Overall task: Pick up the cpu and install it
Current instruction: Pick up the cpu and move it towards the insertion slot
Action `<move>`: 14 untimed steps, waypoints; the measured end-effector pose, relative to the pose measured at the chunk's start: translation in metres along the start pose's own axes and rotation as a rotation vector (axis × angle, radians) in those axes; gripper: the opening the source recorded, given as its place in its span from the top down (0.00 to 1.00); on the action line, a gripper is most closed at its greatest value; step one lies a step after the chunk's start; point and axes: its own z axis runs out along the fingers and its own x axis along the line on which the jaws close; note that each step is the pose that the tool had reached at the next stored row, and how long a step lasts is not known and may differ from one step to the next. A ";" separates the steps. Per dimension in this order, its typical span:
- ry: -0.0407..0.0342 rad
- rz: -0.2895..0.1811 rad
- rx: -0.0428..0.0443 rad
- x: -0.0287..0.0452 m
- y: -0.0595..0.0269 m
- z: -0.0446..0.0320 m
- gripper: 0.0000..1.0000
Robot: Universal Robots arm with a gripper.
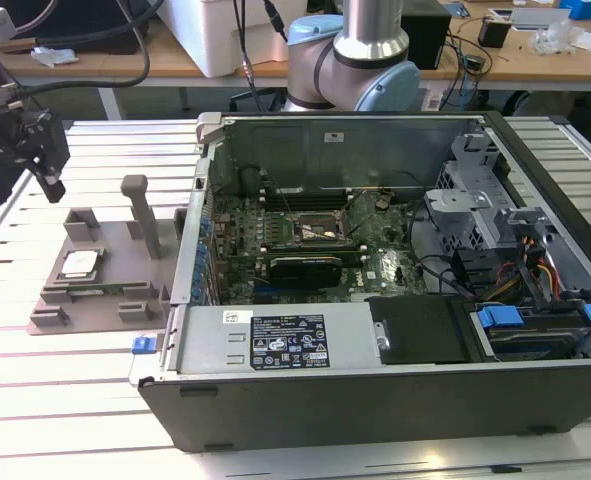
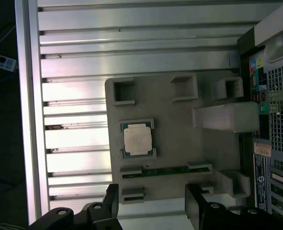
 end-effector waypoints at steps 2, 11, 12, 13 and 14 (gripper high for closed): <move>0.0000 0.000 0.0000 0.0000 0.0000 0.0010 0.34; -0.0001 0.000 -0.0001 0.0002 0.0000 0.0050 0.34; -0.0001 0.000 -0.0001 0.0002 0.0000 0.0055 0.34; -0.0001 0.000 -0.0001 0.0001 0.0000 0.0060 0.34; -0.0001 0.000 0.0000 0.0002 0.0000 0.0066 0.34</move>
